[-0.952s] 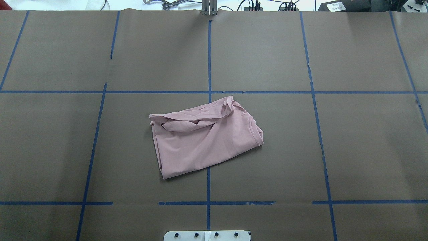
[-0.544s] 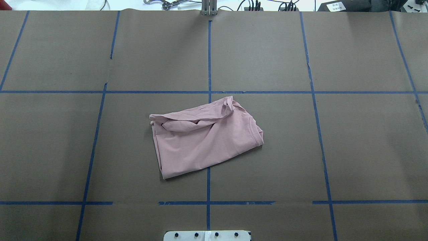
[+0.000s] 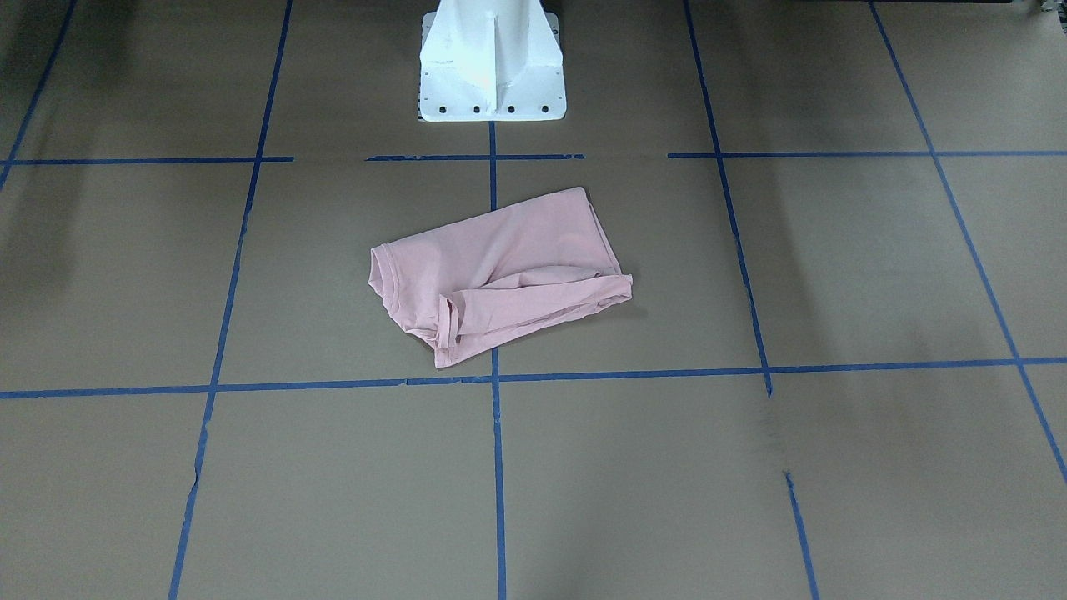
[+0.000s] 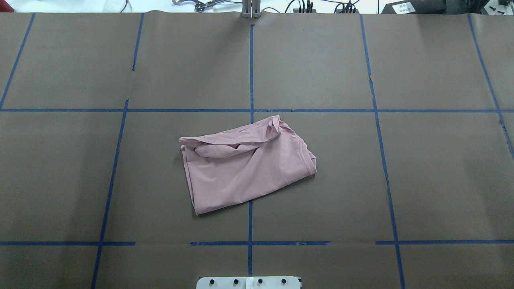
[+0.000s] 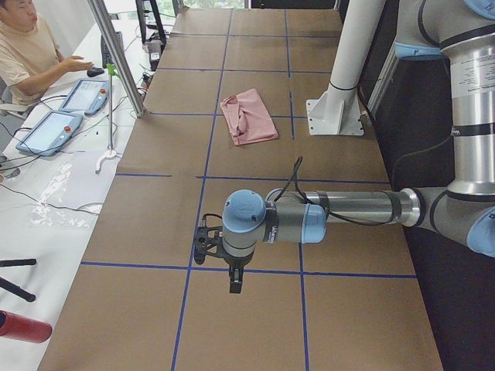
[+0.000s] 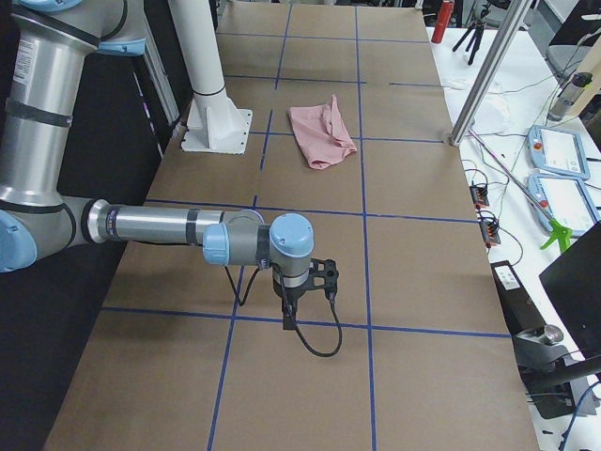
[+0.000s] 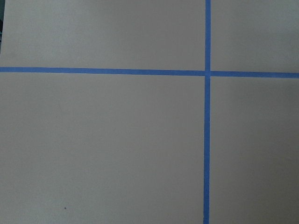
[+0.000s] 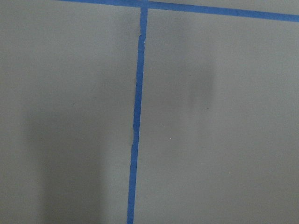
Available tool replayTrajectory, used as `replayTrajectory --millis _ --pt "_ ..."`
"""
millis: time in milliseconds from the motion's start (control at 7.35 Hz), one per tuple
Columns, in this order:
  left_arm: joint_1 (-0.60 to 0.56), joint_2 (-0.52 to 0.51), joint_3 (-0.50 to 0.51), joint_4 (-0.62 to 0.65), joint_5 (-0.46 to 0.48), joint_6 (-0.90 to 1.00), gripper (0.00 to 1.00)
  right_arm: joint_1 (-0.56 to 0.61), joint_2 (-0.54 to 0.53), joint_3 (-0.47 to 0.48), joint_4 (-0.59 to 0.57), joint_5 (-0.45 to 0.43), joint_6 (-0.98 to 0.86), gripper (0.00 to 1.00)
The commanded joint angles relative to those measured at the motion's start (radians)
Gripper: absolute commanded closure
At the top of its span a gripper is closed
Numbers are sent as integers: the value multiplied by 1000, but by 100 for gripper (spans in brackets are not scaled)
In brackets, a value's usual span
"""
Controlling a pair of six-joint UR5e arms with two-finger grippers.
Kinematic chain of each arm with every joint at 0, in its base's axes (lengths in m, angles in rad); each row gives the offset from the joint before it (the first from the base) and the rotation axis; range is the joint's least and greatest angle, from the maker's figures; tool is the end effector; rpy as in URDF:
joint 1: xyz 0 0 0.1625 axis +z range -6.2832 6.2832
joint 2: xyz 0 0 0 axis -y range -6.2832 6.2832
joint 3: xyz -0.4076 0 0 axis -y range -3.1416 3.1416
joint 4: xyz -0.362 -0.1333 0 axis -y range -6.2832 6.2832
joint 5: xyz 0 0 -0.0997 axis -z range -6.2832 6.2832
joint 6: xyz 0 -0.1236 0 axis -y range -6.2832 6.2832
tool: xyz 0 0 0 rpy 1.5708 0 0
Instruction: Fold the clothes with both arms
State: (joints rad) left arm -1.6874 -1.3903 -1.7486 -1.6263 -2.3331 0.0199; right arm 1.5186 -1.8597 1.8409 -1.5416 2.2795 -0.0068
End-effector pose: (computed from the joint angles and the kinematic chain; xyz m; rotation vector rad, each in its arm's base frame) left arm -0.0934 -0.3849 0.6485 0.1021 0.7571 -0.0718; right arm 0.0347 -0.3488 0.6528 -0.0061 -0.7089 -0.0602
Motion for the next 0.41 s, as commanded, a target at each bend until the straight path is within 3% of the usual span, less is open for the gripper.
replayTrajectory --millis 0,272 --pt "0 -1 -3 -1 0 0 0 0 0 1 0 0 1 0" --pt "0 -1 -6 -3 0 0 0 0 0 3 0 0 -2 0"
